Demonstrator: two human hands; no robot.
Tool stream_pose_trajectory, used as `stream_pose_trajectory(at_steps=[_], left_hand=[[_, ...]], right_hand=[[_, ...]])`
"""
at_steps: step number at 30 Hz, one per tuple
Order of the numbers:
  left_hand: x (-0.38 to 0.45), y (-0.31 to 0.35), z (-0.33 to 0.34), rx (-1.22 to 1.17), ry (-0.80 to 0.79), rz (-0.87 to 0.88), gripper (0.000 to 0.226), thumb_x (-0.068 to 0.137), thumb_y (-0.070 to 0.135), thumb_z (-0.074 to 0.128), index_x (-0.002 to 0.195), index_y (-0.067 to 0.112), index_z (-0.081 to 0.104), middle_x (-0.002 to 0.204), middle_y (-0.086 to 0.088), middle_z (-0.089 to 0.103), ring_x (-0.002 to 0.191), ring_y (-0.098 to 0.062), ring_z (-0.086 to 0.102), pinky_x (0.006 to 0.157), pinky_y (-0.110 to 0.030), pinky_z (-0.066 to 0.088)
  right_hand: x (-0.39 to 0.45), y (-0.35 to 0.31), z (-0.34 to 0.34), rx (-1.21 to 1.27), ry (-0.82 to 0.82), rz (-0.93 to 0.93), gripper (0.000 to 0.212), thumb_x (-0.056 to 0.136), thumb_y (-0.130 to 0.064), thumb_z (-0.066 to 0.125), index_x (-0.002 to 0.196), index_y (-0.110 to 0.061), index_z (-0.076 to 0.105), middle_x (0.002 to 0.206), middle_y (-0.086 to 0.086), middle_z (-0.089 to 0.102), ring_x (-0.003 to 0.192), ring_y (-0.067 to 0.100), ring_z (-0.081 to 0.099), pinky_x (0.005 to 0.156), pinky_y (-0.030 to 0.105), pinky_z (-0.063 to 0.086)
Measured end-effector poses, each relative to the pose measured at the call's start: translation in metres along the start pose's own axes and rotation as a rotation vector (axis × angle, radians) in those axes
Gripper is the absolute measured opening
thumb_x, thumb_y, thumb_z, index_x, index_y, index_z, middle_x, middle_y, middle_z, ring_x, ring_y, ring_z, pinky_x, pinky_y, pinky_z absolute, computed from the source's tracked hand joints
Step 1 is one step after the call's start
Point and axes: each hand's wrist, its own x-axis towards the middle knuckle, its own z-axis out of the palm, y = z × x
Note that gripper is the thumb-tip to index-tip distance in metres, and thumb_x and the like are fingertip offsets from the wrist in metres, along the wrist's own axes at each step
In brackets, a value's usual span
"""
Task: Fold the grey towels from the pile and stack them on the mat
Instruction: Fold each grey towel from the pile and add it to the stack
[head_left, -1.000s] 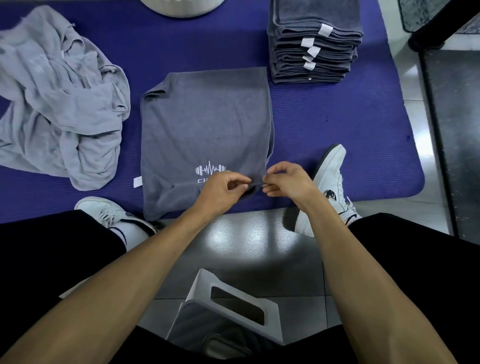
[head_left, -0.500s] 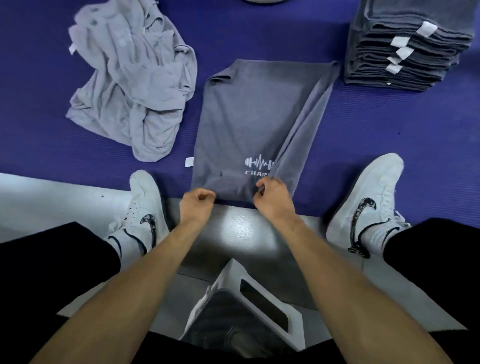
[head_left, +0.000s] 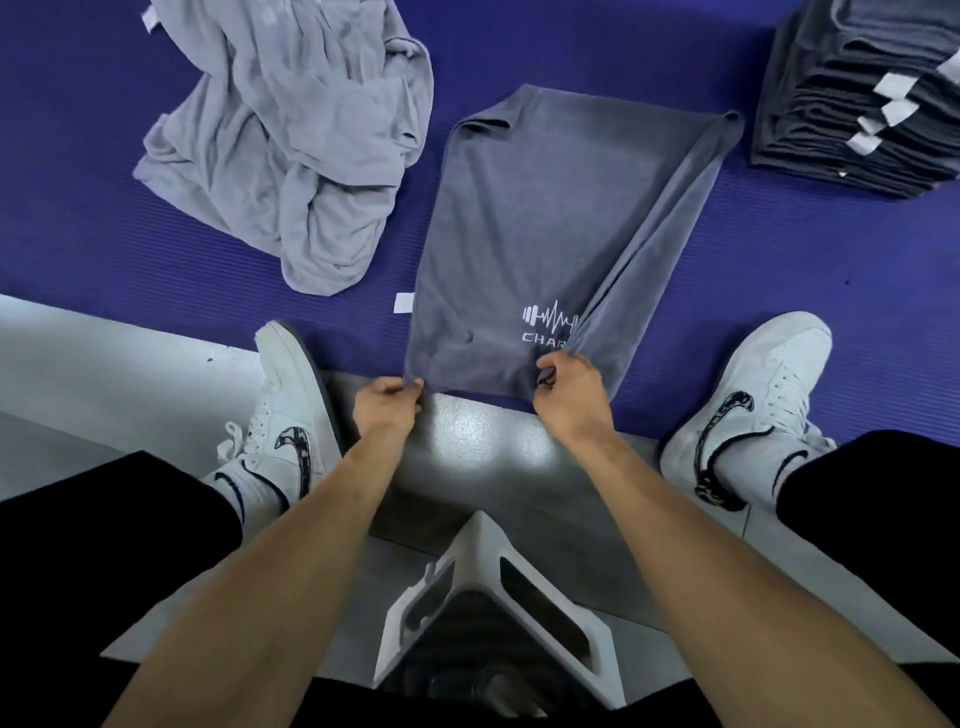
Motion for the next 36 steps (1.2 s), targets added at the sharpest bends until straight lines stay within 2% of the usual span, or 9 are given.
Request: stream_pose_trajectory(at_steps=[7, 10, 12, 14, 18, 21, 24, 28, 36], left_hand=[[0.006, -0.004, -0.003, -0.13, -0.014, 0.04, 0.009, 0.087, 0.017, 0.074, 0.086, 0.02, 0.065, 0.078, 0.001, 0.068, 0.071, -0.014, 0.065, 0.087, -0.04, 0.058], [0.005, -0.002, -0.002, -0.035, 0.045, 0.153, 0.016, 0.086, 0.016, 0.074, 0.095, 0.02, 0.062, 0.088, 0.001, 0.067, 0.083, -0.016, 0.065, 0.083, -0.029, 0.053], [0.002, 0.0, -0.001, 0.04, 0.076, 0.224, 0.017, 0.085, 0.016, 0.075, 0.098, 0.017, 0.062, 0.089, 0.002, 0.065, 0.083, -0.014, 0.063, 0.077, -0.023, 0.048], [0.003, 0.0, 0.001, 0.073, 0.074, 0.229, 0.016, 0.085, 0.019, 0.076, 0.093, 0.019, 0.062, 0.088, 0.002, 0.068, 0.081, -0.016, 0.066, 0.079, -0.026, 0.053], [0.014, -0.002, 0.004, 0.081, 0.049, 0.089, 0.015, 0.082, 0.029, 0.078, 0.082, 0.025, 0.063, 0.085, -0.004, 0.073, 0.081, -0.023, 0.072, 0.084, -0.039, 0.059], [0.015, 0.001, 0.001, 0.05, 0.005, 0.0, 0.016, 0.085, 0.028, 0.076, 0.078, 0.02, 0.063, 0.071, -0.002, 0.068, 0.071, -0.02, 0.068, 0.078, -0.036, 0.059], [0.015, 0.003, -0.002, -0.087, -0.045, -0.073, 0.012, 0.088, 0.02, 0.073, 0.081, 0.015, 0.065, 0.073, -0.002, 0.066, 0.063, -0.013, 0.062, 0.068, -0.03, 0.057], [0.006, 0.002, -0.009, -0.371, -0.074, -0.189, 0.012, 0.089, 0.007, 0.07, 0.081, 0.01, 0.062, 0.076, -0.007, 0.068, 0.068, -0.014, 0.066, 0.073, -0.026, 0.06], [-0.001, -0.002, -0.013, -0.569, -0.092, -0.19, 0.012, 0.088, -0.007, 0.065, 0.082, 0.002, 0.059, 0.077, -0.01, 0.067, 0.057, -0.011, 0.07, 0.068, -0.022, 0.06]], right_hand=[[-0.001, 0.001, 0.002, 0.041, 0.014, -0.035, 0.035, 0.087, 0.001, 0.057, 0.119, -0.011, 0.066, 0.109, 0.002, 0.059, 0.09, 0.013, 0.062, 0.091, 0.025, 0.051], [-0.001, 0.002, 0.004, 0.026, 0.008, -0.034, 0.034, 0.087, 0.001, 0.058, 0.119, -0.011, 0.066, 0.109, 0.002, 0.059, 0.089, 0.012, 0.062, 0.088, 0.02, 0.049], [-0.001, 0.002, 0.004, 0.027, 0.004, -0.025, 0.035, 0.088, 0.001, 0.058, 0.119, -0.011, 0.066, 0.109, 0.002, 0.058, 0.089, 0.012, 0.062, 0.09, 0.021, 0.049], [-0.001, 0.002, 0.005, 0.03, 0.005, -0.019, 0.035, 0.087, 0.001, 0.057, 0.119, -0.011, 0.066, 0.11, 0.004, 0.059, 0.09, 0.014, 0.062, 0.091, 0.023, 0.05], [0.001, 0.003, 0.007, 0.032, -0.018, -0.003, 0.036, 0.088, 0.0, 0.057, 0.121, -0.011, 0.065, 0.114, 0.005, 0.059, 0.097, 0.017, 0.063, 0.095, 0.028, 0.051], [0.003, 0.003, 0.008, 0.023, -0.028, 0.004, 0.037, 0.088, -0.001, 0.058, 0.122, -0.012, 0.065, 0.116, 0.005, 0.059, 0.098, 0.018, 0.063, 0.096, 0.032, 0.052], [0.003, 0.003, 0.009, 0.028, -0.025, 0.003, 0.037, 0.087, 0.0, 0.057, 0.122, -0.01, 0.065, 0.116, 0.006, 0.06, 0.096, 0.017, 0.063, 0.095, 0.03, 0.052], [0.004, 0.003, 0.009, 0.019, -0.015, -0.001, 0.036, 0.086, -0.001, 0.058, 0.121, -0.01, 0.065, 0.114, 0.005, 0.06, 0.095, 0.017, 0.063, 0.093, 0.027, 0.051], [0.004, 0.002, 0.009, 0.015, -0.014, 0.001, 0.037, 0.086, 0.001, 0.058, 0.119, -0.011, 0.067, 0.112, 0.005, 0.062, 0.089, 0.012, 0.061, 0.088, 0.019, 0.047]])
